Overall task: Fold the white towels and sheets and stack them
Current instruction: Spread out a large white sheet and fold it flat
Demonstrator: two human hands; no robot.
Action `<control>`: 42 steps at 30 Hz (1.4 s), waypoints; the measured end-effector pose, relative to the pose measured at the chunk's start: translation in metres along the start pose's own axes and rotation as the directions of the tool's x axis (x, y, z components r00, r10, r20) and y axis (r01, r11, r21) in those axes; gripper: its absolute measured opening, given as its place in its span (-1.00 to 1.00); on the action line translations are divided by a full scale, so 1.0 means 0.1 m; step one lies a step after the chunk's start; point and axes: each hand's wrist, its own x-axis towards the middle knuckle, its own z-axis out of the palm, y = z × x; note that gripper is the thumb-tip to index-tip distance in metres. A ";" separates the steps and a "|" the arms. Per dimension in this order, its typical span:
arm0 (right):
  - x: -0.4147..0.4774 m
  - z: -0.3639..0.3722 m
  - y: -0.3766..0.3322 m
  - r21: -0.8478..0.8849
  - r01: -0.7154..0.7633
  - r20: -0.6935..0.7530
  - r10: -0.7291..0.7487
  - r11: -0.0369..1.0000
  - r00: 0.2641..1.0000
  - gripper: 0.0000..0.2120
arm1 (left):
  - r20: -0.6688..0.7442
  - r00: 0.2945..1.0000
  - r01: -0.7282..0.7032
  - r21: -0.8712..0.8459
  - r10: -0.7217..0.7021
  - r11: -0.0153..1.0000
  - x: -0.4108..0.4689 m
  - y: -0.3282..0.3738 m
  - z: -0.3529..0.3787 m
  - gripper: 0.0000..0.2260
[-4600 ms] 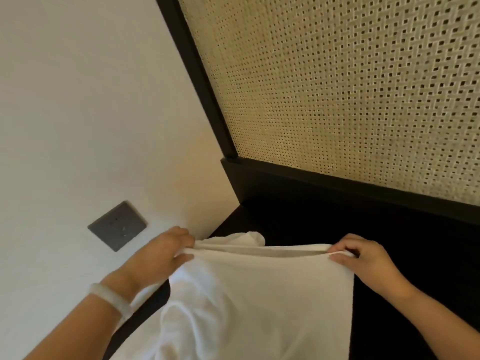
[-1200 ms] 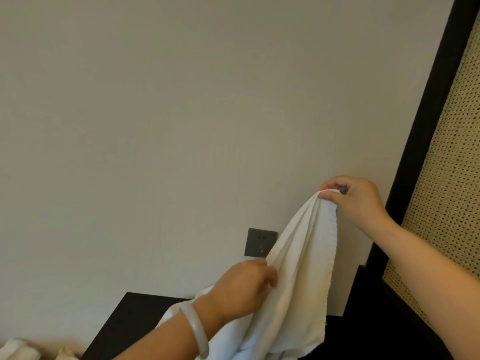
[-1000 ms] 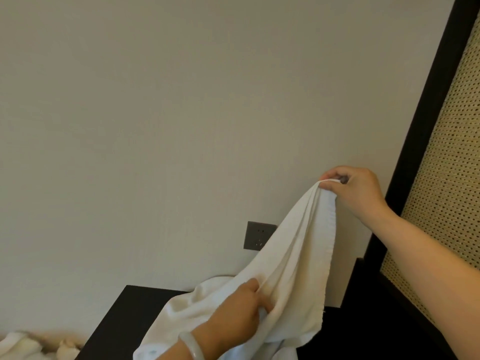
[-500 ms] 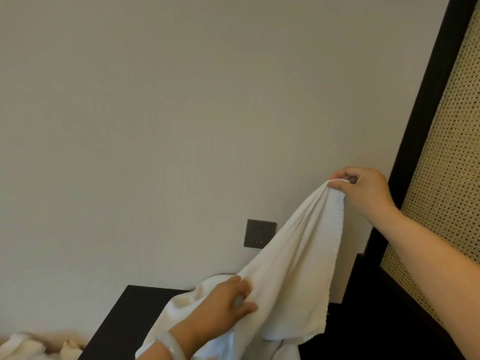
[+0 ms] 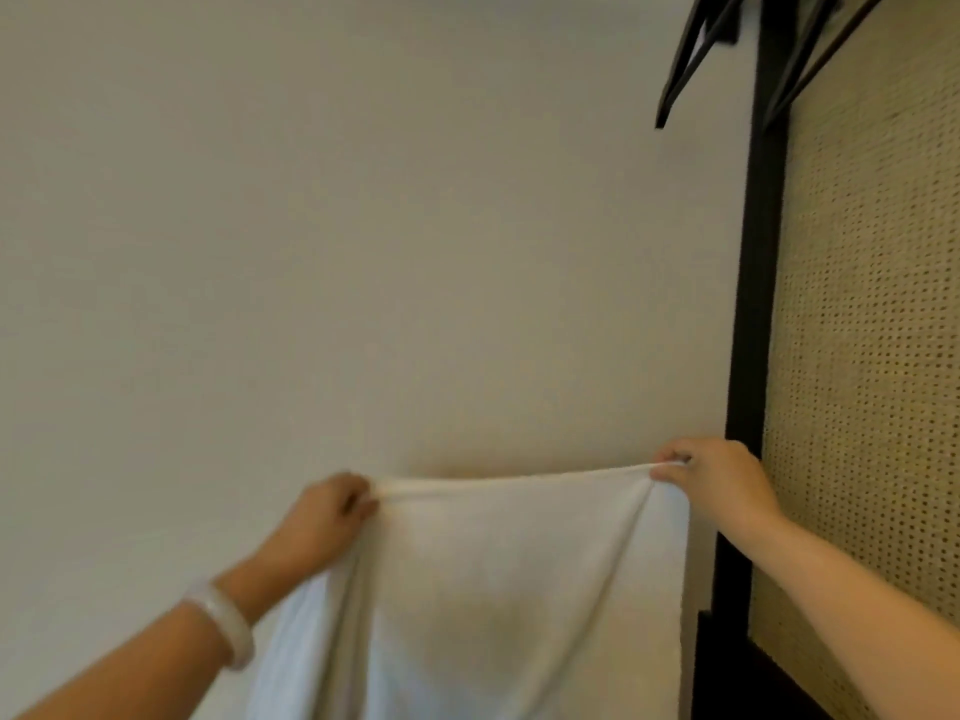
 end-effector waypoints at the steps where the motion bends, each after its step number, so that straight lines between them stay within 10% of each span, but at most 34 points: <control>1: 0.10 -0.07 -0.06 0.098 -0.045 -0.060 0.051 0.994 0.997 -0.93 | -0.063 0.996 -0.053 0.047 0.056 0.998 0.30 0.15 -0.28 -0.85; 7: 0.70 -0.85 -0.66 0.526 0.057 -0.288 0.114 0.849 0.951 -0.91 | -0.294 0.905 -0.239 0.250 0.308 0.938 1.35 0.88 -1.65 -0.91; 19: 0.29 -0.76 -0.61 0.281 0.000 0.079 -0.023 0.960 0.997 -0.89 | 0.124 0.988 -0.121 0.246 0.092 0.962 0.81 0.18 -1.53 -0.74; 29: 0.25 -0.69 -0.59 0.169 -0.040 0.191 0.007 0.985 0.982 -0.86 | 0.139 0.988 -0.102 0.234 0.070 0.967 0.55 0.04 -1.43 -0.64; 35: 0.42 -0.80 -0.83 0.075 -0.027 0.004 0.027 0.997 1.000 -0.85 | 0.045 0.992 -0.129 0.431 0.122 0.893 0.71 0.29 -1.57 -0.59; 40: 0.85 -1.43 -1.34 0.221 0.109 -0.442 0.000 0.969 0.897 -0.93 | -0.428 0.843 -0.178 0.349 0.325 0.920 1.32 0.83 -2.34 -0.62; 42: 0.88 -1.51 -1.40 0.160 0.064 -0.343 -0.005 0.985 0.939 -0.94 | -0.313 0.881 -0.201 0.433 0.356 0.879 1.37 0.87 -2.42 -0.64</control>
